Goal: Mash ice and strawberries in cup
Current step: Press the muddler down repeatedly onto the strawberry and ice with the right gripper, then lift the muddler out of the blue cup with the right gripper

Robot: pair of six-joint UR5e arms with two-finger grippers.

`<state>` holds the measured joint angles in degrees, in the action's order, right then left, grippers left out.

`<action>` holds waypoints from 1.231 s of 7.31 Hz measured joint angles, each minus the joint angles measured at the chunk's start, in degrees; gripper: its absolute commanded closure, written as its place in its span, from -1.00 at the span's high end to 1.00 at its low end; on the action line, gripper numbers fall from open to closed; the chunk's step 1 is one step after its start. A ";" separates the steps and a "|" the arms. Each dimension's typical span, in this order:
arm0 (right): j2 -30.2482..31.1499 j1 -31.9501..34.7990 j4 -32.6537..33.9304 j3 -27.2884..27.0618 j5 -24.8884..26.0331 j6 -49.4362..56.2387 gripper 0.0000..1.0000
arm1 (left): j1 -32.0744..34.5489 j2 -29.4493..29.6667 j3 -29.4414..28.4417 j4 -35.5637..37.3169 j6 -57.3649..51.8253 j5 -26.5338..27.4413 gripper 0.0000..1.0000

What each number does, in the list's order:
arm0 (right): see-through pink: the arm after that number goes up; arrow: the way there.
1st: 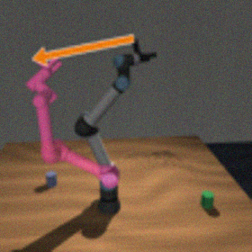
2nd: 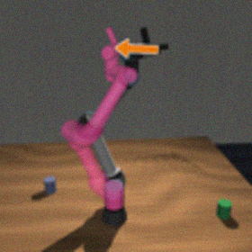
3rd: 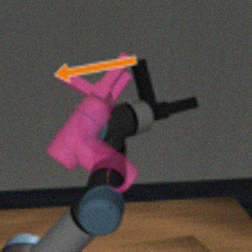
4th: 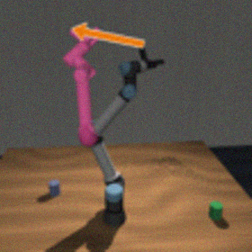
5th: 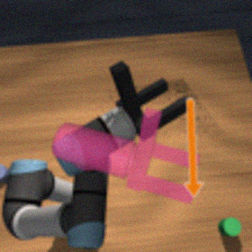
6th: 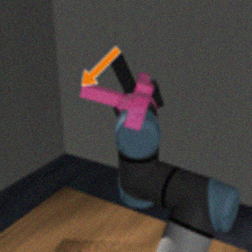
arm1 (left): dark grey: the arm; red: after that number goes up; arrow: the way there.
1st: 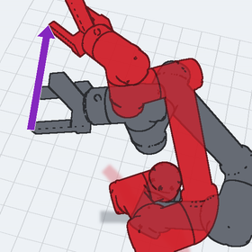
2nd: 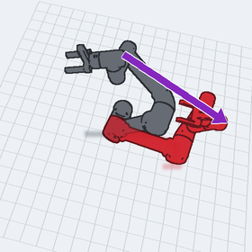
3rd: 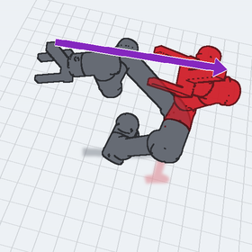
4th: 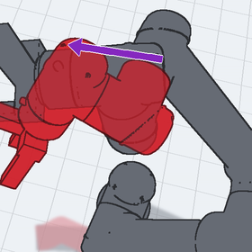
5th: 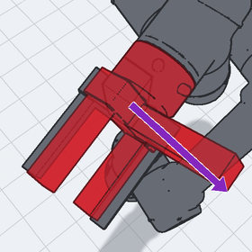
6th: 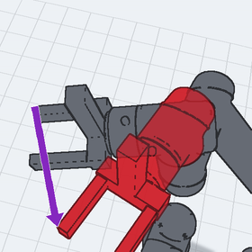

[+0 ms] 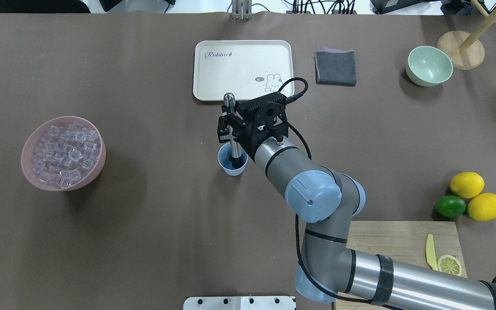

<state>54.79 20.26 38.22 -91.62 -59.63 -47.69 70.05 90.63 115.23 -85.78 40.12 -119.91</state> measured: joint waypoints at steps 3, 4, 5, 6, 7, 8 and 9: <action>-0.39 -0.25 0.00 0.64 -0.15 -0.04 -1.00 | 0.00 -0.01 0.04 0.00 0.03 0.02 0.96; -0.82 -0.22 0.02 0.67 -0.21 0.02 -1.00 | 0.00 0.00 0.08 0.00 0.01 0.02 0.96; -1.65 0.29 0.08 0.29 -0.63 0.21 -1.00 | 0.00 0.04 0.09 0.00 0.02 0.16 0.96; -2.61 2.30 0.53 -0.87 -3.23 0.47 -1.00 | 0.00 0.06 0.08 0.00 0.08 0.82 0.96; -2.99 5.69 2.57 -3.07 -8.13 0.62 -1.00 | 0.00 -0.10 0.12 0.00 0.18 1.64 0.96; -2.98 9.55 6.74 -6.09 -13.61 0.59 -1.00 | 0.02 -0.40 0.28 -0.02 0.26 2.02 0.96; -2.38 12.43 11.42 -9.31 -17.57 0.33 -1.00 | 0.05 -0.44 0.28 -0.08 0.23 2.13 0.96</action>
<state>52.41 32.68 49.65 -100.93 -77.19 -47.36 70.10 90.18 115.51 -85.86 40.35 -117.78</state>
